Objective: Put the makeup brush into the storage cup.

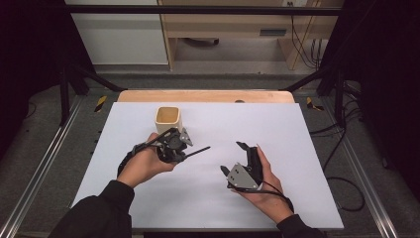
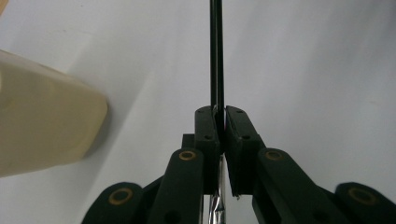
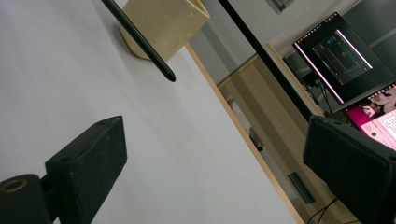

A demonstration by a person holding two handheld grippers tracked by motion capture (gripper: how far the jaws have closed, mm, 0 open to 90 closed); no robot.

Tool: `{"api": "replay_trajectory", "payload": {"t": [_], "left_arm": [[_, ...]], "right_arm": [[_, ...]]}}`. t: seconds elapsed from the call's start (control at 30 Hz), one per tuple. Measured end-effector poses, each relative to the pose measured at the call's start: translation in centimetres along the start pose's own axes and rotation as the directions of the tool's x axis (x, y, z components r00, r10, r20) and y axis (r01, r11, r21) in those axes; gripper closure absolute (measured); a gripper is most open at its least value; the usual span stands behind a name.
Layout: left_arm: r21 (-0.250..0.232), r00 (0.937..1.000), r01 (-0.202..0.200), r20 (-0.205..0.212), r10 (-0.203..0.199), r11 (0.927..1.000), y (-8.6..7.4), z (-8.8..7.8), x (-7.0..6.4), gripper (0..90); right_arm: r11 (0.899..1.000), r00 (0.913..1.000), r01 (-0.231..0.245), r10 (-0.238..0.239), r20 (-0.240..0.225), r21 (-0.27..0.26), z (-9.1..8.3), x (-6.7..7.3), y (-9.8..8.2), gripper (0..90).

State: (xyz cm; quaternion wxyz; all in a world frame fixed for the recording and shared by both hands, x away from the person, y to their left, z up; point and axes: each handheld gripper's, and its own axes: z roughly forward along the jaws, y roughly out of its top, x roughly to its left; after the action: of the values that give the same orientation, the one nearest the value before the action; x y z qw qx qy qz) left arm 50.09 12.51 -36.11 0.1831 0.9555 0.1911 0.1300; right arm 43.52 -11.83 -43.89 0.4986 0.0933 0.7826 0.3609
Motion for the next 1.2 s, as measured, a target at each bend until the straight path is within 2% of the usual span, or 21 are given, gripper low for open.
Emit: {"api": "replay_trajectory", "payload": {"t": [0.13, 0.27, 0.47, 0.63, 0.87, 1.2], "left_arm": [[-0.005, 1.0, -0.004, -0.006, 0.004, 1.0, 0.3, -0.5, 0.1, 84.2], [-0.001, 0.9998, -0.02, -0.008, 0.02, 0.9998, 0.6, -0.7, 0.1, 84.2], [0.011, 0.9994, -0.034, -0.004, 0.034, 0.9994, 1.0, -0.5, 0.0, 84.1], [0.01, 0.9993, -0.038, 0.0, 0.038, 0.9992, 1.3, -0.5, -0.1, 84.2], [0.009, 0.9991, -0.041, 0.004, 0.041, 0.9991, 1.6, -0.6, -0.2, 84.2], [0.02, 0.9982, -0.056, 0.022, 0.055, 0.9983, 2.1, -0.2, -0.5, 84.1]], "right_arm": [[1.0, 0.9997, 0.019, -0.019, -0.016, -0.003, 0.3, 0.0, 0.7, 6.2], [0.997, 0.9961, 0.08, -0.08, -0.038, -0.002, 0.7, 0.1, 1.6, 6.0], [0.992, 0.9907, 0.129, -0.129, -0.044, -0.001, 1.0, 0.2, 2.4, 6.1], [0.988, 0.9871, 0.154, -0.154, -0.043, -0.01, 1.1, 0.2, 2.8, 6.2], [0.988, 0.9867, 0.155, -0.155, -0.048, -0.017, 1.4, 0.4, 3.1, 8.8], [0.982, 0.9799, 0.188, -0.19, -0.062, -0.031, 2.1, 0.7, 3.8, 19.1]]}}
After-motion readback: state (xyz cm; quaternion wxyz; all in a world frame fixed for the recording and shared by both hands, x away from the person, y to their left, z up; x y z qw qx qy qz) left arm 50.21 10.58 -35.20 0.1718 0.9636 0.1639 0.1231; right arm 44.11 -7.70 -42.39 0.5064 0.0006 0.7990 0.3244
